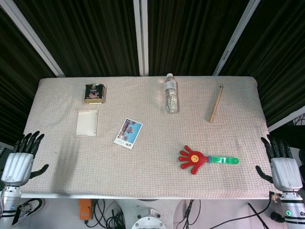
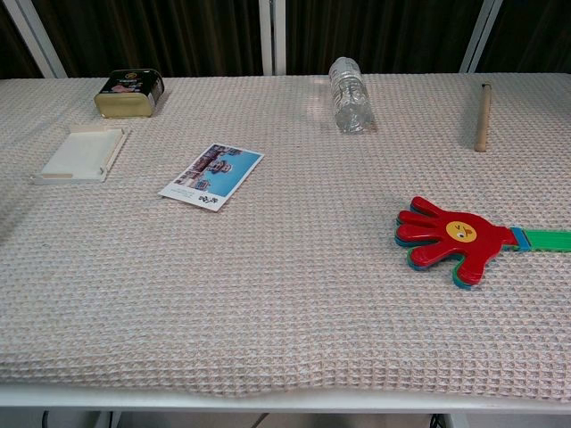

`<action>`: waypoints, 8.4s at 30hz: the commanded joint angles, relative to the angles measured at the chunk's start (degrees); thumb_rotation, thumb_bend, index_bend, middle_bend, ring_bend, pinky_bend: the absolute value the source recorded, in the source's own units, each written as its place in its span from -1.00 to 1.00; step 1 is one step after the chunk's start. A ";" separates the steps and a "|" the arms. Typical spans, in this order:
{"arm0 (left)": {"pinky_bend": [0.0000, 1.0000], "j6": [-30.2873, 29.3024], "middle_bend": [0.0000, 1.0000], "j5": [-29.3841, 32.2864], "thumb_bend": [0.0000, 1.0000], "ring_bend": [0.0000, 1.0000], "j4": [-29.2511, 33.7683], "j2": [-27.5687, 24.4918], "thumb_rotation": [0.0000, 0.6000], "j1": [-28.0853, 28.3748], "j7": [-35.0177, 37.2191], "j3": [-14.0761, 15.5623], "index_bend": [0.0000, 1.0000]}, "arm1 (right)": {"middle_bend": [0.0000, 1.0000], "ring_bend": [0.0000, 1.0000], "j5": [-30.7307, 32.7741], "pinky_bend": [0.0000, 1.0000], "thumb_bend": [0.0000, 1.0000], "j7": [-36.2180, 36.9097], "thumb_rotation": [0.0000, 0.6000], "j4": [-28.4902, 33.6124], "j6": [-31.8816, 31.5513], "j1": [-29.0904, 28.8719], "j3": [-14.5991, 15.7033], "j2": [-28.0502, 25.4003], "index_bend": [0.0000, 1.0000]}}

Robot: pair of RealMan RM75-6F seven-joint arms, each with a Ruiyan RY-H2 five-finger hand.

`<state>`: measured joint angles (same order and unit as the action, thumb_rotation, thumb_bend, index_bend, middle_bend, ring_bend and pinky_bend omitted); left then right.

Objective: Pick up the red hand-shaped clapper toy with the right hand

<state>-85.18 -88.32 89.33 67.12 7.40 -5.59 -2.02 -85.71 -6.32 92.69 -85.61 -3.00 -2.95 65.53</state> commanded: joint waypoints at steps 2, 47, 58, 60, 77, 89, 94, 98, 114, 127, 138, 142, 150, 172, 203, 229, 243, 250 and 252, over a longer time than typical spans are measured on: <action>-1.00 0.18 -1.00 0.01 -0.68 -1.00 0.07 0.20 1.00 0.19 -0.33 -0.07 -0.99 | -1.00 -1.00 0.22 -1.00 -0.65 0.56 1.00 -0.37 0.09 0.05 -0.08 -0.12 -1.00; -1.00 -0.03 -1.00 -0.93 -0.68 -1.00 -1.69 0.42 1.00 -0.48 2.67 1.17 -0.99 | -1.00 -1.00 17.42 -1.00 -0.65 -13.09 1.00 5.16 31.76 -20.61 -1.83 8.87 -0.99; -1.00 -0.21 -1.00 -1.00 -0.68 -1.00 -1.90 0.21 1.00 -0.53 3.15 1.09 -0.99 | -1.00 -1.00 19.63 -1.00 -0.62 -15.37 1.00 4.09 30.23 -22.11 -1.56 11.80 -0.57; -1.00 -0.24 -1.00 -1.02 -0.68 -1.00 -1.84 0.14 1.00 -0.56 3.10 1.12 -0.99 | -1.00 -1.00 19.64 -1.00 -0.59 -15.34 1.00 4.01 29.99 -22.26 -1.43 11.96 -0.46; -1.00 -0.04 -1.00 -0.86 -0.68 -1.00 -1.93 0.19 1.00 -0.55 3.10 1.09 -0.99 | -1.00 -1.00 20.57 -1.00 -0.48 -14.71 1.00 2.72 28.92 -22.64 -0.28 12.48 -0.18; -1.00 0.13 -1.00 -0.84 -0.68 -1.00 -1.97 0.07 1.00 -0.55 3.02 1.17 -0.99 | -0.95 -1.00 19.96 -1.00 -0.39 -13.61 1.00 1.77 27.06 -22.38 -0.16 13.41 0.14; -1.00 0.18 -1.00 -0.82 -0.68 -1.00 -1.92 0.06 1.00 -0.53 3.03 1.17 -0.99 | -0.60 -0.96 18.03 -0.98 -0.29 -10.74 1.00 0.97 23.99 -21.32 -0.90 14.55 0.39; -1.00 -0.01 -1.00 -0.93 -0.68 -1.00 -1.93 0.06 1.00 -0.59 3.17 1.16 -0.99 | -0.18 -0.69 13.63 -0.66 -0.20 -3.43 1.00 -0.07 20.84 -19.89 -1.54 15.15 0.59; -1.00 -0.50 -1.00 -1.45 -0.68 -1.00 -2.30 0.32 1.00 -0.51 3.79 1.03 -0.99 | 0.30 0.11 3.36 0.69 0.19 19.33 1.00 -6.31 8.85 -15.91 -4.39 18.07 0.89; -1.00 -0.33 -1.00 -1.45 -0.68 -1.00 -2.19 0.28 1.00 -0.34 3.62 0.96 -0.99 | 0.50 0.29 2.02 0.85 0.14 43.56 1.00 -3.14 4.92 -14.93 -9.42 14.98 0.97; -0.99 -0.13 -1.00 -1.25 -0.68 -1.00 -2.53 0.33 1.00 -0.18 3.98 0.85 -0.99 | 0.54 0.31 -1.84 0.85 0.08 76.31 1.00 2.06 10.29 -16.86 -8.79 6.65 0.96; -0.99 -0.21 -1.00 -1.18 -0.68 -1.00 -2.62 0.18 1.00 -0.23 4.23 0.82 -0.99 | 0.55 0.31 0.09 0.85 0.10 67.76 1.00 0.27 16.97 -19.07 -7.33 4.20 0.96; -0.99 0.12 -1.00 -0.87 -0.68 -1.00 -2.86 0.28 1.00 -0.22 4.32 0.86 -0.99 | 0.55 0.38 15.21 0.85 0.20 7.28 1.00 2.27 16.61 -21.87 -7.82 6.65 1.00; -0.99 0.59 -1.00 -0.62 -0.68 -1.00 -2.65 0.29 1.00 0.04 4.02 0.82 -0.99 | 0.58 0.38 12.45 0.85 0.09 38.54 1.00 8.75 16.29 -18.82 -14.51 1.58 0.94; -0.99 1.22 -1.00 -0.39 -0.68 -1.00 -2.89 0.48 1.00 0.32 4.14 0.95 -0.99 | 0.58 0.38 -7.61 0.86 0.15 74.20 1.00 -4.19 39.90 -29.23 -4.00 -9.36 0.88; -0.99 1.17 -1.00 -0.40 -0.68 -1.00 -3.11 0.71 1.00 0.34 4.12 0.98 -0.99 | 0.58 0.38 -8.42 0.86 0.15 108.13 1.00 -3.84 16.48 -20.57 -8.85 -4.13 0.87; -0.99 0.87 -1.00 -0.63 -0.68 -1.00 -3.22 0.73 1.00 0.28 4.29 1.02 -0.99 | 0.58 0.38 -16.62 0.86 0.09 138.73 1.00 -16.97 5.70 -23.30 -2.04 -0.55 0.86; -0.99 1.08 -1.00 -0.37 -0.68 -1.00 -3.70 1.00 1.00 0.25 4.78 1.05 -0.99 | 0.58 0.38 -18.00 0.86 0.10 123.88 1.00 -18.26 9.61 -26.24 0.57 -0.33 0.86; -0.99 1.04 -1.00 -0.42 -0.68 -1.00 -3.75 0.98 1.00 0.22 4.83 1.08 -0.99 | 0.58 0.38 -17.14 0.86 0.10 111.32 1.00 -17.07 13.58 -26.86 1.08 -0.94 0.86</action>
<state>-84.15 -88.74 85.57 68.10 7.62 -0.75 -0.94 -101.26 127.10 76.75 -76.13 -27.55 -4.67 64.29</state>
